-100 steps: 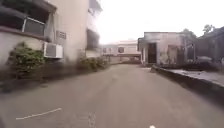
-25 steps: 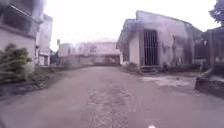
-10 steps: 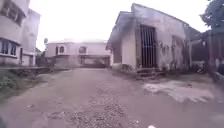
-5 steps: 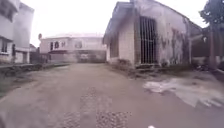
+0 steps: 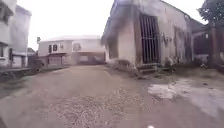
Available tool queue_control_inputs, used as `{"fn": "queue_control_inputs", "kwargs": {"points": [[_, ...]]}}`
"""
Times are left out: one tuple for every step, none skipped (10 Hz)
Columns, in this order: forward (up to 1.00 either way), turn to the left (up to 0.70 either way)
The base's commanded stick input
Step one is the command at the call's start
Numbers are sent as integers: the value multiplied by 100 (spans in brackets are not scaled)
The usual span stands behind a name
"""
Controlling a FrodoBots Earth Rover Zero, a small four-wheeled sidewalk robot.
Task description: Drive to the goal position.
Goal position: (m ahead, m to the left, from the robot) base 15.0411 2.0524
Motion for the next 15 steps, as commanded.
{"fn": "queue_control_inputs", "kwargs": {"points": [[70, 0], [70, 0], [70, 0], [70, 0], [70, 0], [70, 0], [70, 0], [70, -6], [70, -16], [70, -26], [70, -22], [70, 10], [70, 19], [70, 16], [70, 17]]}}
